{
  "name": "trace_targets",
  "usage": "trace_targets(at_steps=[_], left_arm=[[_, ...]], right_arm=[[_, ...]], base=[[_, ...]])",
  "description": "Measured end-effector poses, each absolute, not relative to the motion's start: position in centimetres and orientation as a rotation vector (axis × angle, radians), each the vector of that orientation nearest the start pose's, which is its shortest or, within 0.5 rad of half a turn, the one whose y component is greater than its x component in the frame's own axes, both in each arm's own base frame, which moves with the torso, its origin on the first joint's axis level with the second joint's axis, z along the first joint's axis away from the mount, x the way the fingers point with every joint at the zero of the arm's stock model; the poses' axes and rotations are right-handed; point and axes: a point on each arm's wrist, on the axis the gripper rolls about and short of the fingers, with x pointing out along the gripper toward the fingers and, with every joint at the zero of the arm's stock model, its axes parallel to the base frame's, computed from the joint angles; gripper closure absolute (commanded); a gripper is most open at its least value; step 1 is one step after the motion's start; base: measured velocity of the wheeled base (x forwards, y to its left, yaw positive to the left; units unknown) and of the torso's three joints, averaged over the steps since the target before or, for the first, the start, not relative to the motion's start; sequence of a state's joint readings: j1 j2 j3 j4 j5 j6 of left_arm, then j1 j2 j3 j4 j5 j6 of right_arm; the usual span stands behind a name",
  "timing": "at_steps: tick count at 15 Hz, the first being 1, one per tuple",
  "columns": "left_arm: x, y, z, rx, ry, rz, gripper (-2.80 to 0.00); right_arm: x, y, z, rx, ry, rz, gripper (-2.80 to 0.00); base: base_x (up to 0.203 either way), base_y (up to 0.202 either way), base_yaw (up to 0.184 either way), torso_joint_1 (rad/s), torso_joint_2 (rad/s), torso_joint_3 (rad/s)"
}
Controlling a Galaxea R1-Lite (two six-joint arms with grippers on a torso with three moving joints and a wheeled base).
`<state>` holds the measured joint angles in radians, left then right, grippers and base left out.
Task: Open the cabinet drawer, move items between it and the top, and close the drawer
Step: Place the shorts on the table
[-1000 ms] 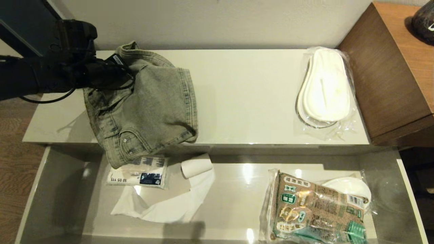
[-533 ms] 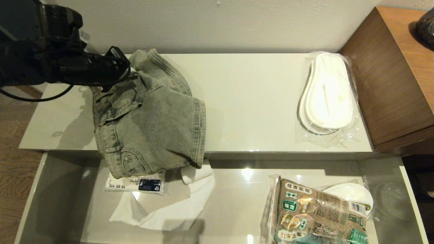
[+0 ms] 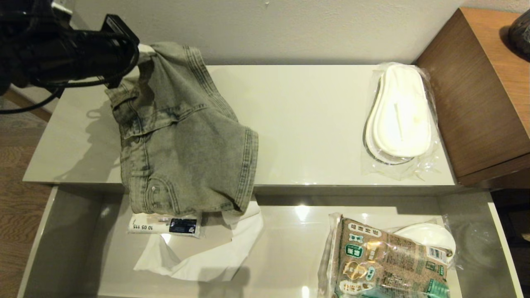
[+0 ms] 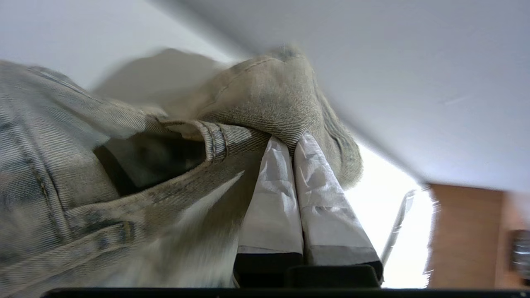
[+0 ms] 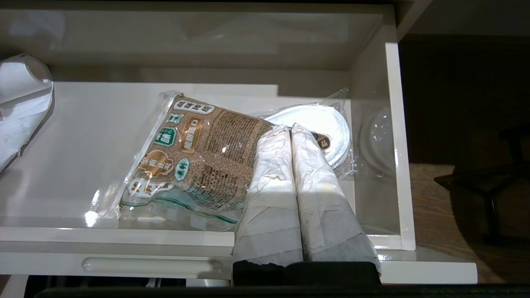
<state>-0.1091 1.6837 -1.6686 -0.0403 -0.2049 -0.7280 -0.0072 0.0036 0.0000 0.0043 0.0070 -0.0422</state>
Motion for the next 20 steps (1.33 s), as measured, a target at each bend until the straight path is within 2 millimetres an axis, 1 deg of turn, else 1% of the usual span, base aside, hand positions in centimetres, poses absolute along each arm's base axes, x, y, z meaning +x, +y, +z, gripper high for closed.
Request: trace_targets(at_steps=[2, 4, 8, 10, 11, 12, 13, 15, 18, 19, 20], left_arm=[[30.4, -3.6, 38.9, -0.722, 0.046, -0.32, 0.0], [30.1, -3.5, 39.7, -0.721, 0.019, -0.323, 0.0], [28.6, -3.3, 41.4, -0.717, -0.04, -0.34, 0.0], [27.3, -2.8, 43.7, -0.702, -0.12, -0.37, 0.0], [26.8, -2.5, 44.5, -0.694, -0.147, -0.391, 0.0], [26.7, -2.3, 44.6, -0.692, -0.144, -0.399, 0.0], [26.9, -2.1, 44.5, -0.694, -0.141, -0.387, 0.0], [28.1, -2.1, 42.8, -0.705, -0.09, -0.337, 0.0], [29.3, -2.2, 41.1, -0.713, -0.03, -0.314, 0.0], [29.9, -2.2, 39.7, -0.72, 0.024, -0.304, 0.0], [30.8, -2.4, 37.7, -0.728, 0.107, -0.287, 0.0]], right_arm=[[-2.3, 0.0, 7.5, -0.042, 0.007, 0.0, 0.0], [-2.3, 0.0, 7.5, -0.042, 0.007, -0.001, 0.0], [-2.3, 0.0, 7.5, -0.043, 0.007, -0.002, 0.0], [-2.3, 0.0, 7.5, -0.044, 0.007, 0.0, 0.0], [-2.3, 0.0, 7.5, -0.044, 0.007, -0.001, 0.0], [-2.3, 0.0, 7.5, -0.044, 0.007, 0.0, 0.0], [-2.3, 0.0, 7.5, -0.043, 0.007, -0.002, 0.0], [-2.3, 0.0, 7.5, -0.043, 0.007, -0.003, 0.0], [-2.3, 0.0, 7.5, -0.044, 0.006, -0.002, 0.0], [-2.3, 0.0, 7.5, -0.044, 0.007, -0.002, 0.0], [-2.3, 0.0, 7.5, -0.044, 0.007, -0.001, 0.0]], base=[[0.0, 0.0, 0.0, 0.0, 0.0, 0.0], [0.0, 0.0, 0.0, 0.0, 0.0, 0.0], [0.0, 0.0, 0.0, 0.0, 0.0, 0.0], [0.0, 0.0, 0.0, 0.0, 0.0, 0.0], [0.0, 0.0, 0.0, 0.0, 0.0, 0.0], [0.0, 0.0, 0.0, 0.0, 0.0, 0.0], [0.0, 0.0, 0.0, 0.0, 0.0, 0.0], [0.0, 0.0, 0.0, 0.0, 0.0, 0.0], [0.0, 0.0, 0.0, 0.0, 0.0, 0.0], [0.0, 0.0, 0.0, 0.0, 0.0, 0.0], [0.0, 0.0, 0.0, 0.0, 0.0, 0.0]])
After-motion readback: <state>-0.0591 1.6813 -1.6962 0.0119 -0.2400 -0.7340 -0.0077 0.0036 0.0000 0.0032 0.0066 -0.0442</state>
